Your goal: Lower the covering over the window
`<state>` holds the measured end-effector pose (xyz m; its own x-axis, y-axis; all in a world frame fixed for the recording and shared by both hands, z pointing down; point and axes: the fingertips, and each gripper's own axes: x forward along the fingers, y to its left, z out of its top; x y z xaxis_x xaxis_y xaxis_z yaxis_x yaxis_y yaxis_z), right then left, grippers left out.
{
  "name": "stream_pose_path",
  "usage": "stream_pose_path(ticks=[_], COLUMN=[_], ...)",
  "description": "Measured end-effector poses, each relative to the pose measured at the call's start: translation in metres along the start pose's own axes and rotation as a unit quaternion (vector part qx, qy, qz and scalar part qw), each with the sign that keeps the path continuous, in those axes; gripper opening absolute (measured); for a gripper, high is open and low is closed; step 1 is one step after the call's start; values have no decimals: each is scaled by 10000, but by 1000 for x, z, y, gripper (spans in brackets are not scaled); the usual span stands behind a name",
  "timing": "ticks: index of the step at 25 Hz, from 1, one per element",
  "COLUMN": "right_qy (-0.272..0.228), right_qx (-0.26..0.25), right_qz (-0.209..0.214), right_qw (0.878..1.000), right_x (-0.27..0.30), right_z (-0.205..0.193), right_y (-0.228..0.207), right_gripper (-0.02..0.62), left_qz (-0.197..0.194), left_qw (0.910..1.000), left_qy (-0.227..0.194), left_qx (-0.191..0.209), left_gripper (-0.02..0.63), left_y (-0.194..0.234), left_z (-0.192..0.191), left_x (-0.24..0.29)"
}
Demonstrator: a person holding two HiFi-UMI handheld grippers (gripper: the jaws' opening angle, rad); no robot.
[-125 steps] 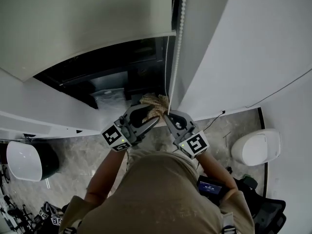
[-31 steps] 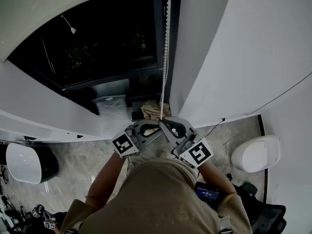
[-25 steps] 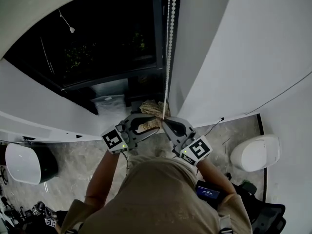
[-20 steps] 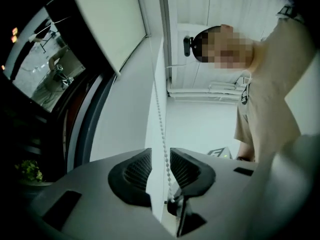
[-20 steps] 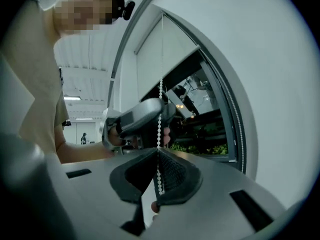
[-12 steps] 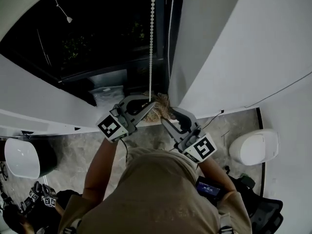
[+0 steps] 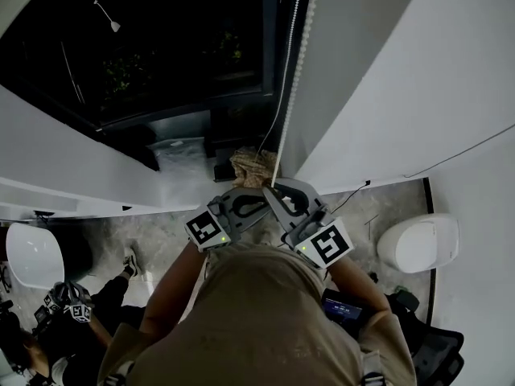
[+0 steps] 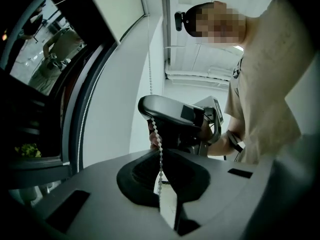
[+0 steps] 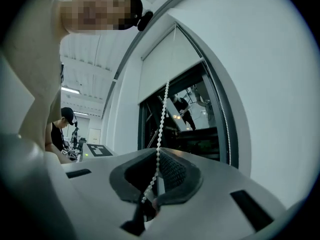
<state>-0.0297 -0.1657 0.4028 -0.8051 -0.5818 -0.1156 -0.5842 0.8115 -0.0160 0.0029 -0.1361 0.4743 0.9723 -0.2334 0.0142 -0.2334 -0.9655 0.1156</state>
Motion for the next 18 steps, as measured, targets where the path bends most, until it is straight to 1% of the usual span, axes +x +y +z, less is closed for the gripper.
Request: stream_pose_path(ticks=[2,3,4,5,7,8,9,10,12,13,14,15,16,17,18], right_qy=[-76,-89,-76,-21,234,366,432,432,366,323,267,197,120,9,-145], right_qx=[89,135,175,210,249,274,297,291,173,128,133,181,245,317,387], right_qz=[-128,-188,-236,-264,-218,-166,-121,-83,-17,13,43,72,80,33,-79], right_qw=[9998,9997,9995,9994,9992,9988,9986,9986,9992,9994,9995,9996,9996,9995,9991], right_x=[-1,-3,-5,-7,-7,-8,-8,-7,-4,-4,-5,-9,-14,-19,-24], right_z=[2,-1,-6,-14,-37,-46,-51,-50,-44,-42,-40,-37,-34,-28,-21], right_y=[-2,-5,-8,-10,-6,-3,0,3,6,7,8,7,4,-1,-7], right_gripper=[17,17,17,16,15,15,15,15,16,17,17,17,30,100,139], left_qz=[-146,-210,-246,-243,-145,-101,-80,-71,9,107,215,309,393,473,532], left_qw=[9999,9997,9992,9982,9946,9933,9930,9935,9947,9947,9941,9930,9917,9906,9904], left_qy=[-30,-125,-301,-545,-1030,-1144,-1141,-1051,-842,-820,-872,-976,-1084,-1149,-1147], left_qx=[62,30,-14,-29,33,141,292,438,591,611,605,588,573,570,566], left_gripper=[25,51,125,150,150,150,150,150,147,68,20,18,17,17,17], left_y=[-2,-1,5,12,25,26,24,21,16,17,21,26,31,36,40], left_z=[2,5,11,21,52,68,81,91,101,102,102,100,98,95,90], left_x=[-5,-11,-18,-27,-39,-38,-32,-24,-8,-3,-1,-2,-4,-6,-7])
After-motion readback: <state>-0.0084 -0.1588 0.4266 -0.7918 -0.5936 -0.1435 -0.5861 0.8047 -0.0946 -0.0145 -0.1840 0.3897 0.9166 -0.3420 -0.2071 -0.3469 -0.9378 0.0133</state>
